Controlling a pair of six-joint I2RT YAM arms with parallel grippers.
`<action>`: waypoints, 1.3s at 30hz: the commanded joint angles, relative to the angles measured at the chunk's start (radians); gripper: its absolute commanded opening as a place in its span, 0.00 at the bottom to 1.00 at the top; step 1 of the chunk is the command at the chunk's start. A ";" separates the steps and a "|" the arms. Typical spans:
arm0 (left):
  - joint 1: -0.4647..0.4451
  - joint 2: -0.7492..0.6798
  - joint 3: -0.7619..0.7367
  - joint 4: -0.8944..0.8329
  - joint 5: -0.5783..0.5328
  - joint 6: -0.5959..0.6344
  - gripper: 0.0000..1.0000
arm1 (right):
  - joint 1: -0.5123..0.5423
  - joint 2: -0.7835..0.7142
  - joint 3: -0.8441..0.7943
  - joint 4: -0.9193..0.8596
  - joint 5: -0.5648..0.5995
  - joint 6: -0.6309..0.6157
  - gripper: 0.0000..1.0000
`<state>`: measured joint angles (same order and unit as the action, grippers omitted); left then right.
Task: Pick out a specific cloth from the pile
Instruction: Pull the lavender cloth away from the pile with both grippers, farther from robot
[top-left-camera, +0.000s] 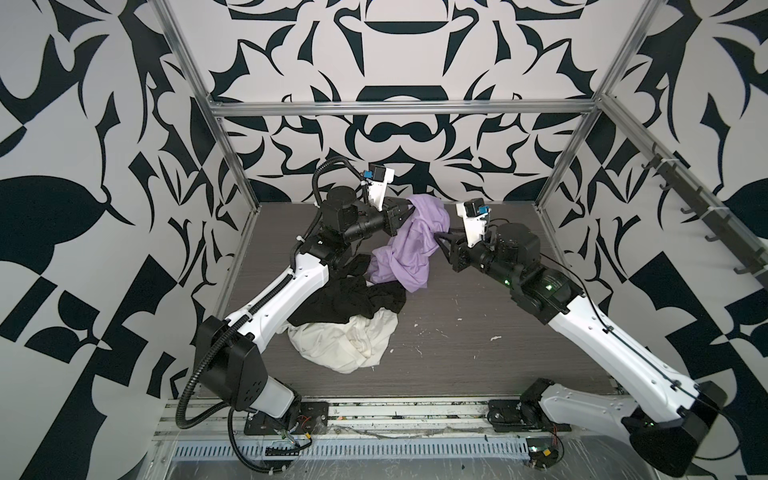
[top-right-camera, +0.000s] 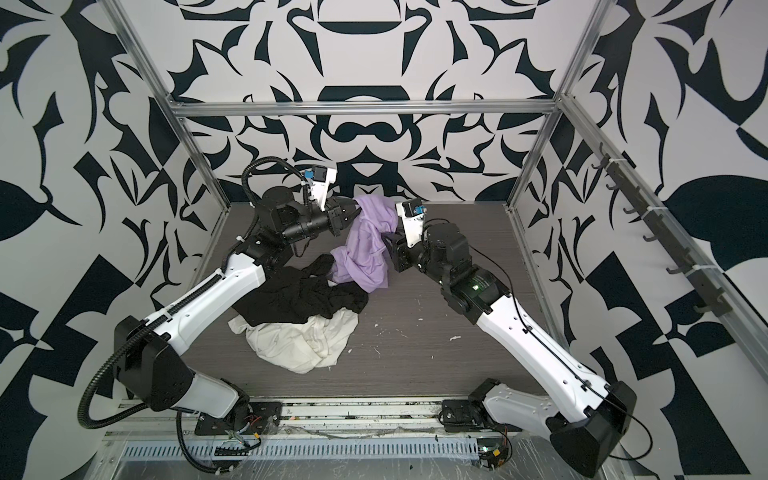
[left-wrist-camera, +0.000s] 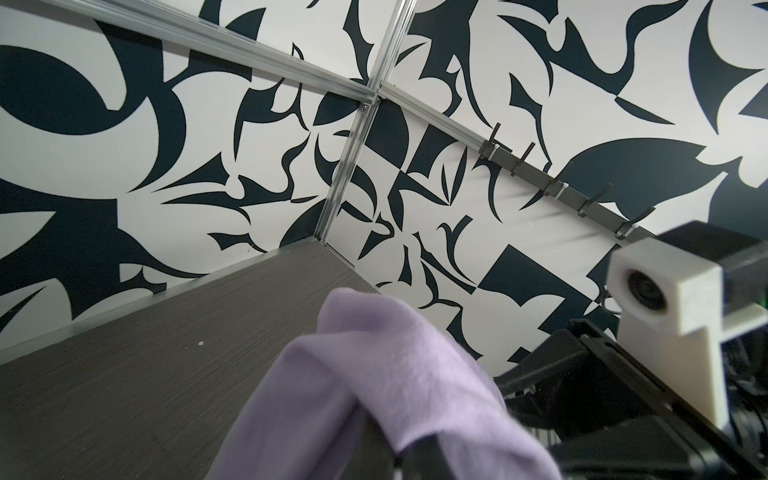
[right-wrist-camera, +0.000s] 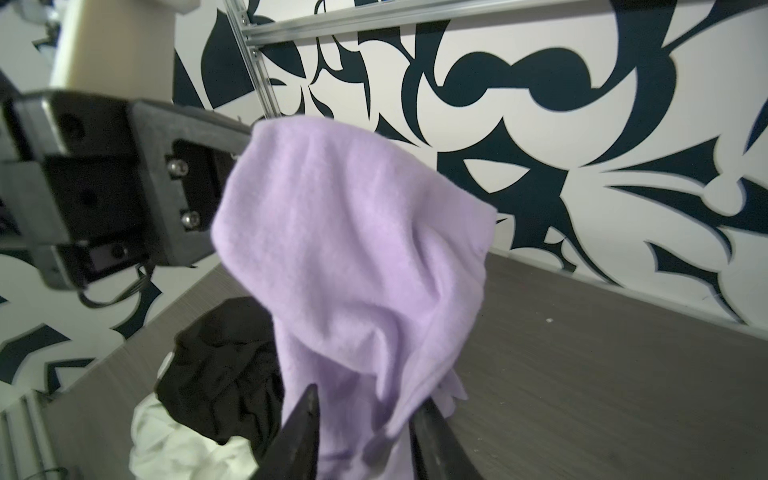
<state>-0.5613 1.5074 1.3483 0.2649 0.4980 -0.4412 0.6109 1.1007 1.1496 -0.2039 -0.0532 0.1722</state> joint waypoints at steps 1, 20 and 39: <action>-0.009 0.009 0.053 0.060 0.018 -0.007 0.00 | -0.003 -0.046 0.031 -0.042 0.028 -0.032 0.49; -0.041 0.043 0.086 0.063 0.019 -0.001 0.00 | -0.003 0.047 0.254 -0.094 0.013 -0.172 0.74; -0.084 0.054 0.102 0.062 0.008 0.007 0.00 | -0.004 0.192 0.287 -0.065 0.024 -0.217 0.84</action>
<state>-0.6361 1.5631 1.4082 0.2653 0.5018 -0.4416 0.6102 1.2907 1.4063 -0.3244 -0.0296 -0.0326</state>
